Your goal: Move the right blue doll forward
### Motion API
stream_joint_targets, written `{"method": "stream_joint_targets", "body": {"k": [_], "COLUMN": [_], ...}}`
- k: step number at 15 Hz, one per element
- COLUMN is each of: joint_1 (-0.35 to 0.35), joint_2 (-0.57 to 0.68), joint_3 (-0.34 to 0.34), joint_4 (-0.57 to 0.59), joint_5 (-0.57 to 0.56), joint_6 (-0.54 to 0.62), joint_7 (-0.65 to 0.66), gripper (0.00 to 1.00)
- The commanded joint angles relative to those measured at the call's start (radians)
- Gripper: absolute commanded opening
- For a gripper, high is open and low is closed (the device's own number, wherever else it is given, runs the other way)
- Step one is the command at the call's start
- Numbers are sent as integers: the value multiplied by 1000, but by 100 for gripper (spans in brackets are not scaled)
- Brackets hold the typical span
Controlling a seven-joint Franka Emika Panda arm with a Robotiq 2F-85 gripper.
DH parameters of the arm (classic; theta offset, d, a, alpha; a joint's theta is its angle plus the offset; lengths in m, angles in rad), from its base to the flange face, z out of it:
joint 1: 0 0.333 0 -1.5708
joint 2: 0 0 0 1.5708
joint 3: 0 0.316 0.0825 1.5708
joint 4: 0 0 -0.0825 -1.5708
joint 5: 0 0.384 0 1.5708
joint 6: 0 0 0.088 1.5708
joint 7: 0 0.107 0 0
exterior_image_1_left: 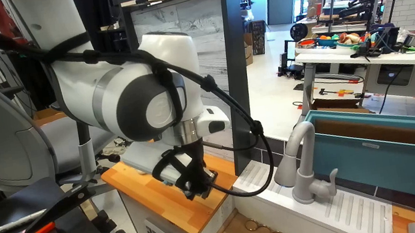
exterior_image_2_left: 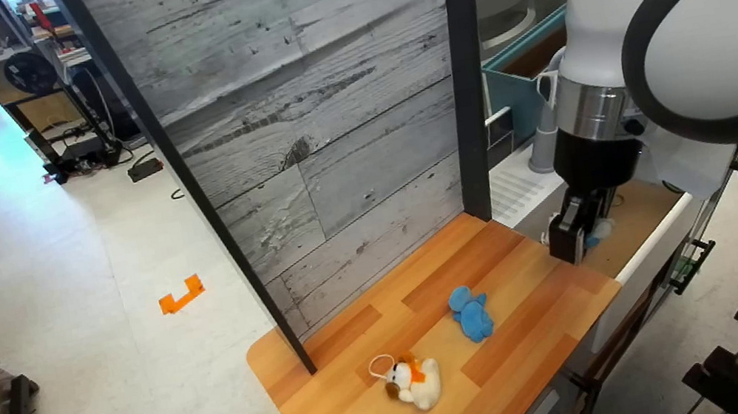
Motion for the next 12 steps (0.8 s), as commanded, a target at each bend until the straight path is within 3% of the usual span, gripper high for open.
{"method": "stream_joint_targets", "body": {"k": [1,12], "joint_1": [24,109], "joint_2": [30,192], "joint_3": [-13,-37], "joint_4": [53,256], "joint_5": [16,7], "joint_6": [-63,-183], "joint_7": [8,42], "gripper": [3,3]}}
